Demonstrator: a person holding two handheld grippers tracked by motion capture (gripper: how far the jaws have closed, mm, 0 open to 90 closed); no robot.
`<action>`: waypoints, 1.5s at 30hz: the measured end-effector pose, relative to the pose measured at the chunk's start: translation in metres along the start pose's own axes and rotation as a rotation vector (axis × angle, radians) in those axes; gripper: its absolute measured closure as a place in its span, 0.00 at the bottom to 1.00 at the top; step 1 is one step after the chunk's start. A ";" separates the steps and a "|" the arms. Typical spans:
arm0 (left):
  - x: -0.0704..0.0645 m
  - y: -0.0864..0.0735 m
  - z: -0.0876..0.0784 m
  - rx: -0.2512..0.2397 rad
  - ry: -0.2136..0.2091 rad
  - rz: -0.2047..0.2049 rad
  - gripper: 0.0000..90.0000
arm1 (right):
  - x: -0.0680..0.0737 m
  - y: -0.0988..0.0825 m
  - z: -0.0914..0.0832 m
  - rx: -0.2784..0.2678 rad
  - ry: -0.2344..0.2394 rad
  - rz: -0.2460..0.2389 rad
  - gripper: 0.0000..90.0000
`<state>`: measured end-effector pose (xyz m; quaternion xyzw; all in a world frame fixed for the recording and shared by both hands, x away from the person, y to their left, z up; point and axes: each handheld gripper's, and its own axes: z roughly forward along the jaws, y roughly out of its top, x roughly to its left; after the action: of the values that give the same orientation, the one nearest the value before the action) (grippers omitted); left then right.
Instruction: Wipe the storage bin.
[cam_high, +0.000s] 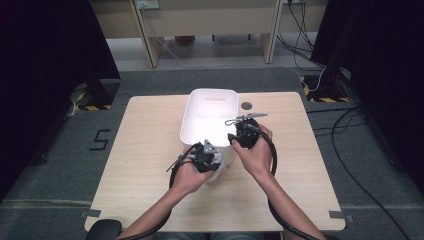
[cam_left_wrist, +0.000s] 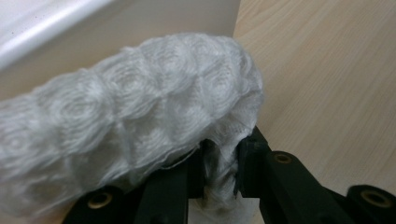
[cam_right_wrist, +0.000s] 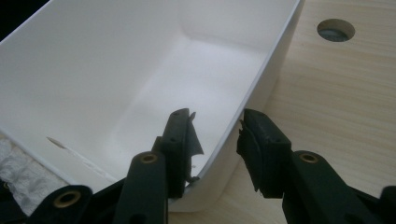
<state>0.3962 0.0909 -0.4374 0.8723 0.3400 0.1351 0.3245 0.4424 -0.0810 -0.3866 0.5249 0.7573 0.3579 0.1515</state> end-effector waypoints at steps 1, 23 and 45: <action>0.000 0.000 0.000 0.001 0.000 0.000 0.85 | 0.000 0.000 0.000 0.000 0.000 0.000 0.70; -0.001 -0.008 0.017 0.042 0.010 0.000 0.85 | 0.000 0.000 0.000 -0.002 -0.001 0.003 0.70; -0.003 -0.002 0.020 0.035 0.009 -0.003 0.85 | 0.003 0.000 0.000 -0.009 0.007 0.008 0.70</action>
<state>0.4018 0.0806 -0.4538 0.8767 0.3450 0.1325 0.3078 0.4406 -0.0780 -0.3859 0.5260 0.7542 0.3635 0.1497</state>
